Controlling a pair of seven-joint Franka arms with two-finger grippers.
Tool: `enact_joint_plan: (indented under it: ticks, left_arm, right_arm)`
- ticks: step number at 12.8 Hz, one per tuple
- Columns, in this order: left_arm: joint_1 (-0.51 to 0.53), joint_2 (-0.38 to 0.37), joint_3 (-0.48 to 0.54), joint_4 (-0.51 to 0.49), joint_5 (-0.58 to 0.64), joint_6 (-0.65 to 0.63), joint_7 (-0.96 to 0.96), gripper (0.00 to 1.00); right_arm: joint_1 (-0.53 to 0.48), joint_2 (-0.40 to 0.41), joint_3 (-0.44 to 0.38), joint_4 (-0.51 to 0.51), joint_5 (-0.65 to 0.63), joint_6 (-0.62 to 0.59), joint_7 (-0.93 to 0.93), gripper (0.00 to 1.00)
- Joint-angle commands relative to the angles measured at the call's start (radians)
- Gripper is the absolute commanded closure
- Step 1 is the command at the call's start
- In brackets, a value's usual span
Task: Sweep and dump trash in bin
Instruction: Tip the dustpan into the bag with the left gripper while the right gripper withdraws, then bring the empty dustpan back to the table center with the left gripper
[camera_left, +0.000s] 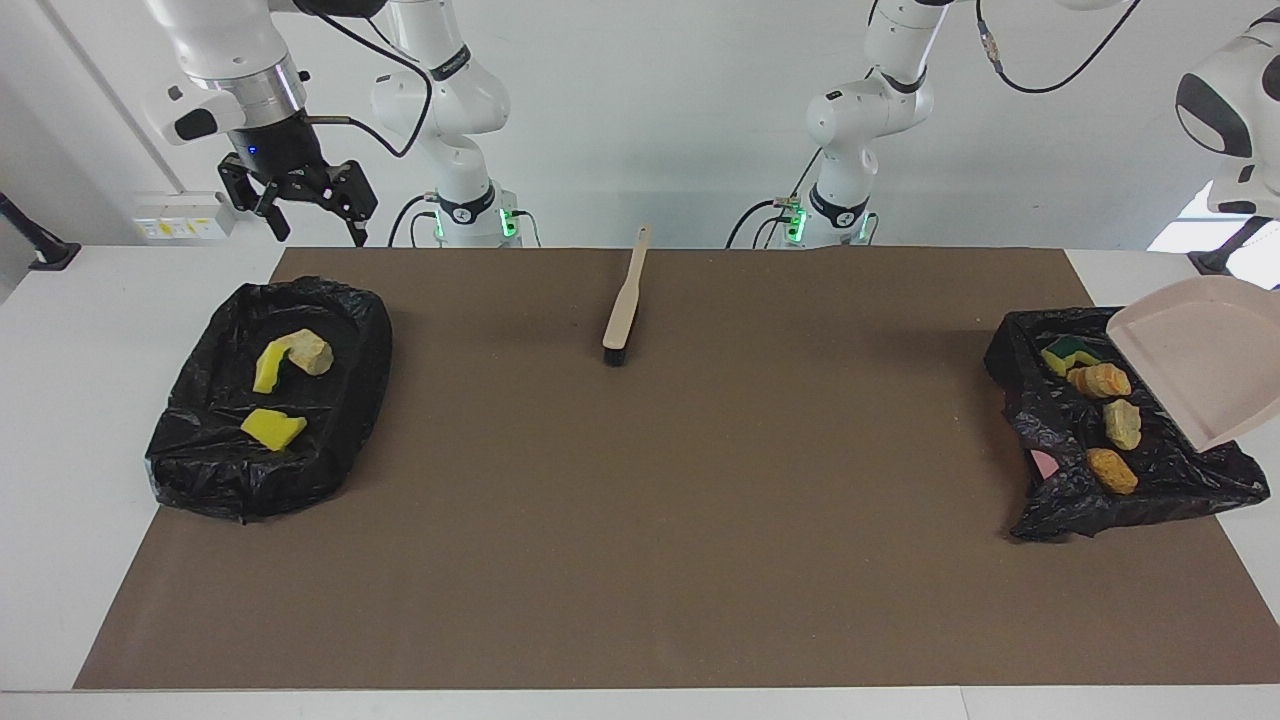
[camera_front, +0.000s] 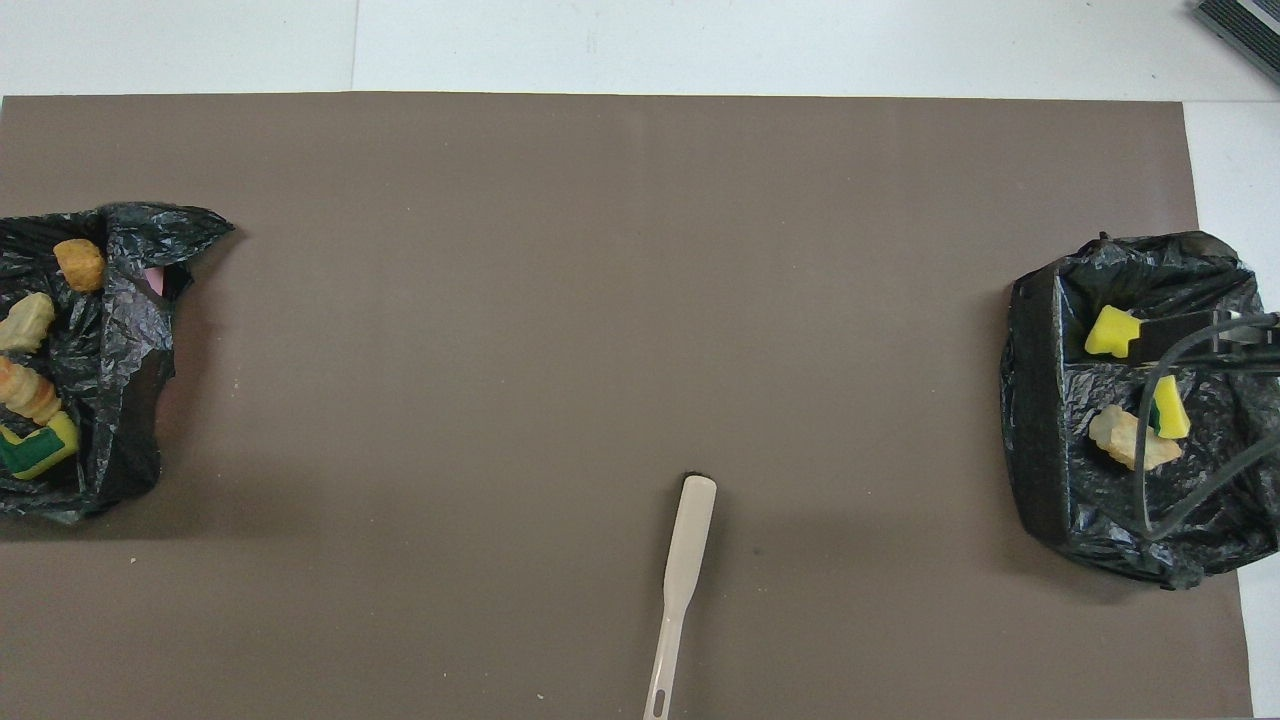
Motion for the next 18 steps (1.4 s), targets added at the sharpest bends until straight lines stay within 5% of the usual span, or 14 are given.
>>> enact_joint_plan:
  ticks: [1,3,10,18]
  left_arm:
    - [-0.006,-0.007,0.000,0.014,-0.166,-0.046,-0.024,1.00]
    - [-0.005,-0.016,0.002,0.000,-0.334,-0.075,-0.124,1.00]
    - [-0.207,-0.039,-0.003,-0.098,-0.526,-0.180,-0.877,1.00]
    - [-0.567,0.026,-0.003,-0.204,-0.655,-0.042,-1.632,1.00]
  right_arm:
    - [-0.004,-0.004,0.003,0.005,0.001,-0.008,-0.012,0.00]
    - [-0.004,-0.004,0.003,0.005,0.002,-0.008,-0.012,0.00]
    - [-0.004,-0.004,0.003,0.005,0.002,-0.008,-0.012,0.00]
    - [-0.004,-0.004,0.003,0.005,0.002,-0.008,-0.014,0.00]
